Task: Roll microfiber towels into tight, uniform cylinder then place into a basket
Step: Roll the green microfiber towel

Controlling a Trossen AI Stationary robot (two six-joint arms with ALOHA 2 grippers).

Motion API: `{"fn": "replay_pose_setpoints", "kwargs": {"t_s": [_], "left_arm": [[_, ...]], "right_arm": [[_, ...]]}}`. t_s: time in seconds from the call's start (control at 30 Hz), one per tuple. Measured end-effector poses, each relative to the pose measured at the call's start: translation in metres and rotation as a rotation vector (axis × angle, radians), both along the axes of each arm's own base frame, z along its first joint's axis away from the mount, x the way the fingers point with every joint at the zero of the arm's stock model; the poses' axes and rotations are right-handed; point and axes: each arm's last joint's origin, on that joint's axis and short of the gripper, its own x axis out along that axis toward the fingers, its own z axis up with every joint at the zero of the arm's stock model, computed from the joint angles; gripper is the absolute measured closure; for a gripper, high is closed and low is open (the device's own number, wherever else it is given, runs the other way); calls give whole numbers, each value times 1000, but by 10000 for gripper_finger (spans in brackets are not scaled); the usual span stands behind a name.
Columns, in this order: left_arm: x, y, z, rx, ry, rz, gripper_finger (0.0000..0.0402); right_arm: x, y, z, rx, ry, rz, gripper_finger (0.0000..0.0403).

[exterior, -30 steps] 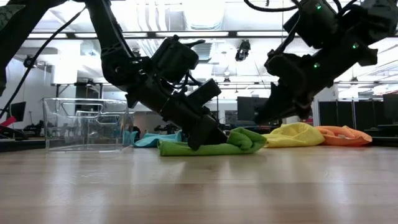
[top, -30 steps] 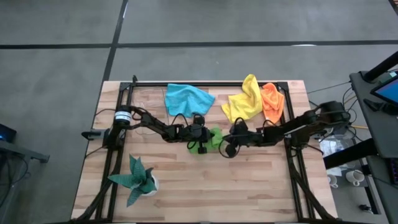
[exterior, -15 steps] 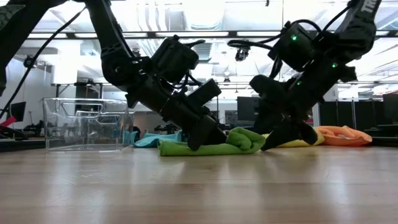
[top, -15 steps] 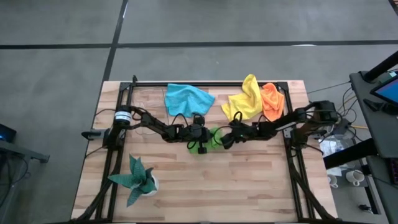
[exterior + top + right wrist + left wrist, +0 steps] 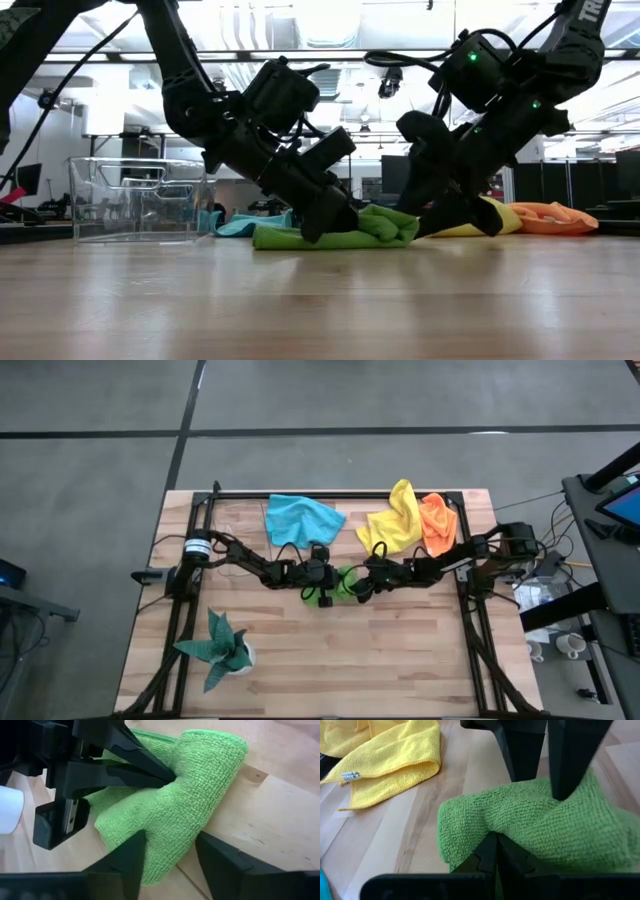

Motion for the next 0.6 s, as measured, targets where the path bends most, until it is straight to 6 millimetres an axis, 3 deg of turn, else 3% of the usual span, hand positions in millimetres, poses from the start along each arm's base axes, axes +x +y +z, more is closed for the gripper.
{"fn": "replay_pose_setpoints", "kwargs": {"t_s": [0.2,0.43,0.6], "left_arm": [[0,-1,2,86,15,0,402],[0,-15,32,132,-82,-24,402],[3,-32,29,88,-101,-96,402]], "right_arm": [[-2,0,-1,-56,26,13,377],[-5,-1,-5,-82,80,20,392],[-5,-1,-5,-99,85,27,393]]}}
